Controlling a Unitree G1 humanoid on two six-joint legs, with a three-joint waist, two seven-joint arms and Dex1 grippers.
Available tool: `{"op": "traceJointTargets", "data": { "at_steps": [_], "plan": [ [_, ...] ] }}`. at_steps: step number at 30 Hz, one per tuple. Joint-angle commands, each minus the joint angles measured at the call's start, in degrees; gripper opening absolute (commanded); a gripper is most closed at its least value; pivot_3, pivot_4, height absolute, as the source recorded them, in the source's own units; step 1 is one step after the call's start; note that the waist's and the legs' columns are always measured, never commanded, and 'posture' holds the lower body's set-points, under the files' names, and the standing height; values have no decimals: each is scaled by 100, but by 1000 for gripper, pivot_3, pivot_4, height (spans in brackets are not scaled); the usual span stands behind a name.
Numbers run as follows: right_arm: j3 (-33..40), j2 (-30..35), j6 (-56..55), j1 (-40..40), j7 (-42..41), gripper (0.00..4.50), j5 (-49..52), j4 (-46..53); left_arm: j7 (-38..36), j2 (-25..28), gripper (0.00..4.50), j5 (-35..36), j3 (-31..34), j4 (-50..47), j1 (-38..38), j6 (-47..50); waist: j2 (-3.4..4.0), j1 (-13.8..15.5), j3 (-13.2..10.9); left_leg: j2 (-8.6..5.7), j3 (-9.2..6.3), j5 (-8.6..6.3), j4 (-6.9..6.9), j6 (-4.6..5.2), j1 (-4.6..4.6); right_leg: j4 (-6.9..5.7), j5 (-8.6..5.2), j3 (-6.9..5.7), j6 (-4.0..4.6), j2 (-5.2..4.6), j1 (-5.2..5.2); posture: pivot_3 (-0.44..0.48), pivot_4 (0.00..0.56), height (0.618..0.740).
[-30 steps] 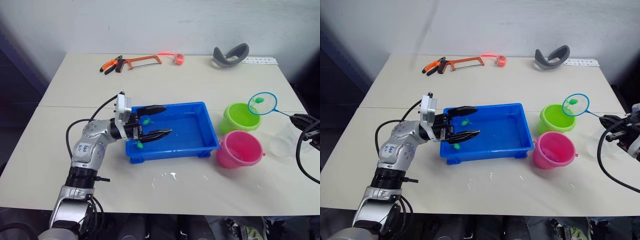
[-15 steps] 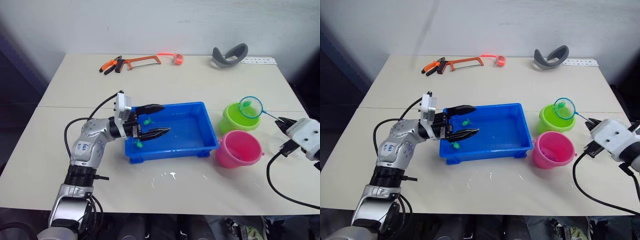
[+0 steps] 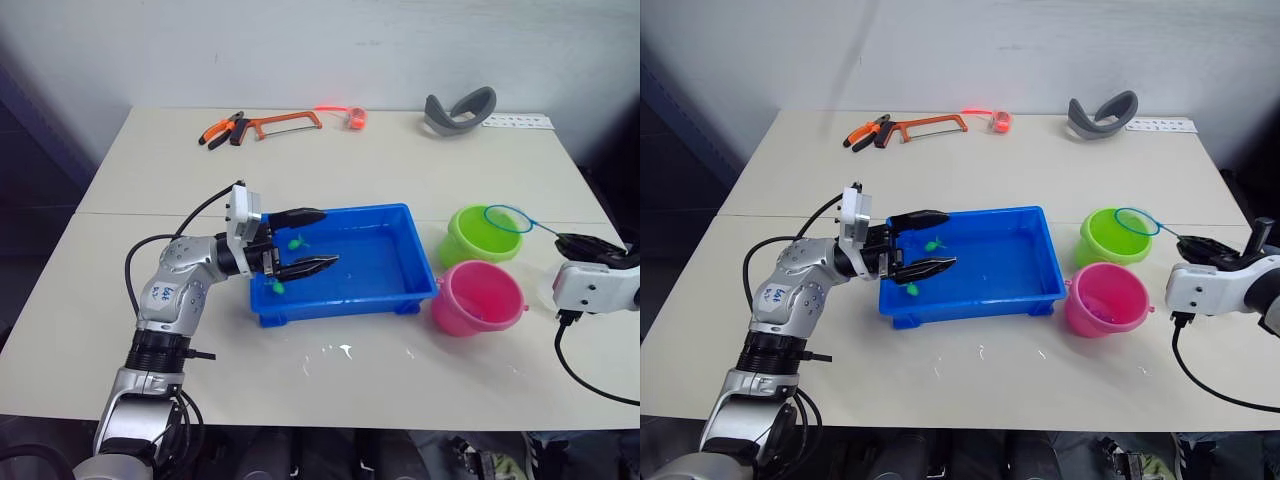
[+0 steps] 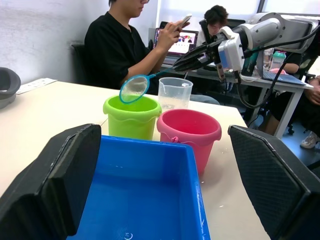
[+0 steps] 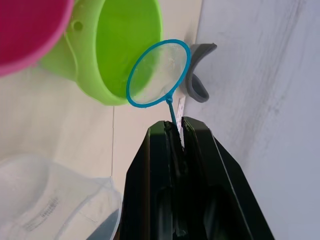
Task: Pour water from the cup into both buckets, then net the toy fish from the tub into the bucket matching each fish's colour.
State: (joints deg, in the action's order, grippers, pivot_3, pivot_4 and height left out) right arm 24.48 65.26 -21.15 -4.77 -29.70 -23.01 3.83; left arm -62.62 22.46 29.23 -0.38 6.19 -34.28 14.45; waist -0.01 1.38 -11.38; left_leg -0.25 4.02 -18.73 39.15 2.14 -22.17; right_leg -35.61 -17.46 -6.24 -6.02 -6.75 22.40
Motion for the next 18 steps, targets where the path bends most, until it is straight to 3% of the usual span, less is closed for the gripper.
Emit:
{"op": "traceJointTargets", "data": {
  "at_steps": [1, 6, 9, 13, 18],
  "plan": [
    [182, -103, -16, 222, 87, 0, 352, 60, -25, 16, 4422, 91, 101, -204, -43, -45, 0, -1, 0, 0, 0, 0, 0, 0, 0, 0, 0, 0, 0, 0, 0, 0, 150, 740],
    [332, -747, 1061, 505, -579, 0, 2248, 527, -85, -53, 4422, 275, 234, -314, -42, -124, -1, 0, 0, 2, -5, 1, 4, -1, 0, 0, 0, -2, 0, 3, -3, 0, 150, 740],
    [413, -1052, 2430, 727, -898, 0, 3663, 1209, -77, 18, 4422, 599, 464, -473, -18, 146, -1, 1, 0, 3, -8, 1, 5, -1, -1, -3, 0, -3, 1, 4, -3, 0, 150, 740],
    [80, -1198, 4946, 1414, -774, 0, 5848, 2067, -123, 769, 4422, 620, 889, -520, 271, 482, 0, -57, 1, 6, -12, 1, 7, -1, 1, -10, 1, 8, 3, 1, -3, 0, 150, 740],
    [-817, -1307, 7030, 2519, -274, 0, 7070, 2340, 6, 1541, 4422, 406, 1666, -225, 963, 47, -1, -140, 0, 23, -31, 0, 5, -12, 1, -12, -9, 14, 23, -18, -1, 0, 150, 740]
  ]
}}
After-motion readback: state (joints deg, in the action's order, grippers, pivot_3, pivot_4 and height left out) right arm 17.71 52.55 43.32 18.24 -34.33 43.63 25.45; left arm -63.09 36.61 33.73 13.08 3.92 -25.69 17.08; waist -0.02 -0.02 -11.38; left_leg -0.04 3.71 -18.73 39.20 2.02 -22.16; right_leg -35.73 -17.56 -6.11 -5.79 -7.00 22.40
